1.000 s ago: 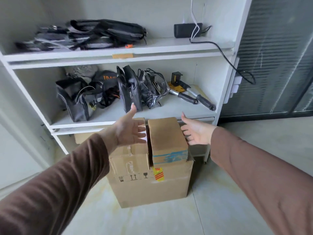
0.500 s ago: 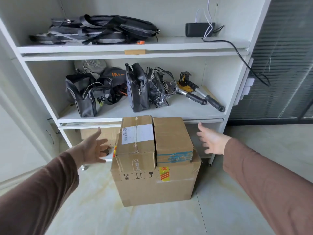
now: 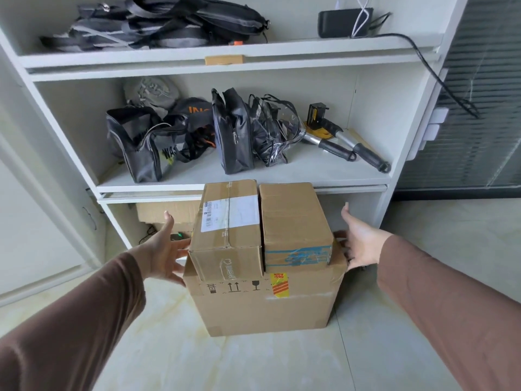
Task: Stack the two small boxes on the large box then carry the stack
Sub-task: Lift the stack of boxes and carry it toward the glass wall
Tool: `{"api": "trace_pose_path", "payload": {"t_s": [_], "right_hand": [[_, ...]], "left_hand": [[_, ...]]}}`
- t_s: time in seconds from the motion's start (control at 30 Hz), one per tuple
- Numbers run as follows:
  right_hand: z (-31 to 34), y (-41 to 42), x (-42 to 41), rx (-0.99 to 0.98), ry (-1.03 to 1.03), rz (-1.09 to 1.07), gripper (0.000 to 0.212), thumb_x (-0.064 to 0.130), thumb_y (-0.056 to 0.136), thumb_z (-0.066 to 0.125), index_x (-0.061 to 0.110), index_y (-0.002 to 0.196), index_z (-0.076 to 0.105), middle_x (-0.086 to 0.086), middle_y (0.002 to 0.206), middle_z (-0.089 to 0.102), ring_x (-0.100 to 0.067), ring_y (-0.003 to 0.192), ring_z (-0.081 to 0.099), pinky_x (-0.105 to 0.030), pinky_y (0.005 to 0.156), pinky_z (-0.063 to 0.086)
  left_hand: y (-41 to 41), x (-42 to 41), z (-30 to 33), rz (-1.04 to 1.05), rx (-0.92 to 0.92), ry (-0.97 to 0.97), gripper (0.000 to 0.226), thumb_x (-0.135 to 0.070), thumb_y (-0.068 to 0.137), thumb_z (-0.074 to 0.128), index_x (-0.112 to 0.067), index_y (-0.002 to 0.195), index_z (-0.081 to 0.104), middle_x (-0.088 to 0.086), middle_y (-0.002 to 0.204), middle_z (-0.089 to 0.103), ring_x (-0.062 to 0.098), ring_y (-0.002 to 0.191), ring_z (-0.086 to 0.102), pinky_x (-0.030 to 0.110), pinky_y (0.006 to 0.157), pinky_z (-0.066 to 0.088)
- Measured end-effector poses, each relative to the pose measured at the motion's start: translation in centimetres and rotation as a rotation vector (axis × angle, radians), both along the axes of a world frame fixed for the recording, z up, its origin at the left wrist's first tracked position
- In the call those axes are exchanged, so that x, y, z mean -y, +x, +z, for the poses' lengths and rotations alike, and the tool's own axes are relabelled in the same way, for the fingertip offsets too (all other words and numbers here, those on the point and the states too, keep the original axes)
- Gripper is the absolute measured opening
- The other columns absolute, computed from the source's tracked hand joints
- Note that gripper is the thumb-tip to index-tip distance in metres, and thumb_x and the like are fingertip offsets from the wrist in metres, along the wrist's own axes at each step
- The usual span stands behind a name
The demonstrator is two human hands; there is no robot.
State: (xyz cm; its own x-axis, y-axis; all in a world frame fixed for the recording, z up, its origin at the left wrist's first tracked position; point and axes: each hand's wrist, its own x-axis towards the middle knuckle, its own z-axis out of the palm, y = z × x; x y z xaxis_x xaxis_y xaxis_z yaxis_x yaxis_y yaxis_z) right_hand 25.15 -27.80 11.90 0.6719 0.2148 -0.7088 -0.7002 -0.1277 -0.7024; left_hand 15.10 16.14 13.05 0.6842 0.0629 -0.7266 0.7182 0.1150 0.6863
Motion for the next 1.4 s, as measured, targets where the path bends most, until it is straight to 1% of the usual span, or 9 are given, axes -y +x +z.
{"api": "trace_pose_path", "payload": {"t_s": [0.1, 0.27, 0.4, 0.5, 0.6, 0.77, 1.0, 1.2, 1.4], "right_hand": [[0.4, -1.4, 1.2, -0.023, 0.034, -0.030, 0.121, 0.103, 0.063, 0.027, 0.011, 0.133, 0.059, -0.017, 0.136, 0.066, -0.037, 0.126, 0.061, -0.073, 0.108, 0.040], [2.3, -5.6, 5.7, -0.067, 0.043, -0.148, 0.118, 0.102, 0.066, 0.024, 0.016, 0.135, 0.064, -0.013, 0.131, 0.071, -0.031, 0.124, 0.064, -0.067, 0.108, 0.042], [6.4, -9.9, 11.3, -0.091, 0.029, -0.214, 0.118, 0.106, 0.059, 0.025, 0.021, 0.127, 0.069, -0.007, 0.093, 0.081, -0.028, 0.111, 0.069, -0.066, 0.106, 0.045], [10.5, -13.0, 17.1, -0.138, 0.016, -0.279, 0.119, 0.107, 0.056, 0.027, 0.023, 0.126, 0.072, -0.009, 0.106, 0.080, -0.030, 0.119, 0.069, -0.060, 0.098, 0.053], [14.3, -14.9, 23.9, -0.179, 0.012, -0.346, 0.122, 0.107, 0.055, 0.026, 0.018, 0.125, 0.071, -0.008, 0.092, 0.071, -0.027, 0.097, 0.066, -0.043, 0.082, 0.054], [20.4, -15.6, 35.4, -0.216, -0.026, -0.393, 0.118, 0.104, 0.063, 0.021, 0.022, 0.133, 0.068, -0.018, 0.136, 0.070, -0.034, 0.126, 0.066, -0.055, 0.105, 0.049], [24.9, -10.2, 50.3, -0.190, -0.114, -0.438, 0.131, 0.109, 0.049, 0.029, 0.021, 0.140, 0.064, -0.017, 0.141, 0.067, -0.035, 0.131, 0.063, -0.061, 0.115, 0.039], [26.1, -0.1, 60.3, -0.175, -0.070, -0.461, 0.112, 0.102, 0.066, 0.017, 0.024, 0.129, 0.067, -0.014, 0.136, 0.068, -0.033, 0.125, 0.063, -0.058, 0.112, 0.043], [23.3, 13.4, 68.8, -0.159, -0.043, -0.417, 0.109, 0.099, 0.072, 0.018, 0.028, 0.144, 0.057, -0.008, 0.137, 0.067, -0.030, 0.126, 0.060, -0.056, 0.108, 0.044]], "left_hand": [[-1.0, 1.1, 0.7, 0.011, -0.006, -0.034, 0.122, -0.104, 0.062, 0.014, -0.022, 0.135, 0.067, 0.006, 0.153, 0.058, 0.057, 0.129, 0.055, 0.080, 0.110, 0.029], [-2.7, 4.6, 3.5, -0.041, -0.048, -0.100, 0.119, -0.104, 0.063, 0.016, -0.032, 0.146, 0.060, 0.000, 0.159, 0.053, 0.052, 0.116, 0.067, 0.078, 0.111, 0.029], [-4.0, 9.6, 6.9, -0.090, -0.117, -0.129, 0.115, -0.102, 0.067, 0.016, -0.035, 0.153, 0.052, -0.003, 0.165, 0.046, 0.049, 0.105, 0.072, 0.076, 0.113, 0.027], [-4.7, 15.0, 9.9, -0.147, -0.170, -0.149, 0.115, -0.103, 0.065, 0.017, -0.039, 0.156, 0.046, -0.007, 0.167, 0.043, 0.051, 0.118, 0.065, 0.078, 0.115, 0.024], [-5.2, 21.6, 13.5, -0.187, -0.192, -0.179, 0.116, -0.104, 0.063, 0.020, -0.040, 0.157, 0.044, -0.011, 0.167, 0.041, 0.052, 0.136, 0.053, 0.078, 0.114, 0.026], [-3.8, 33.6, 18.4, -0.254, -0.234, -0.217, 0.113, -0.102, 0.066, 0.017, -0.041, 0.158, 0.042, -0.013, 0.168, 0.039, 0.051, 0.139, 0.049, 0.079, 0.110, 0.027], [3.4, 49.5, 20.4, -0.355, -0.183, -0.274, 0.100, -0.098, 0.073, 0.011, -0.043, 0.146, 0.052, -0.010, 0.168, 0.038, 0.049, 0.134, 0.054, 0.077, 0.113, 0.026], [13.5, 59.7, 19.5, -0.343, -0.140, -0.292, 0.100, -0.097, 0.076, 0.014, -0.045, 0.157, 0.039, -0.008, 0.172, 0.031, 0.046, 0.136, 0.052, 0.077, 0.114, 0.026], [25.9, 68.8, 16.9, -0.262, -0.125, -0.261, 0.106, -0.098, 0.073, 0.012, -0.043, 0.161, 0.034, -0.003, 0.174, 0.027, 0.049, 0.151, 0.034, 0.078, 0.116, 0.016]]}}
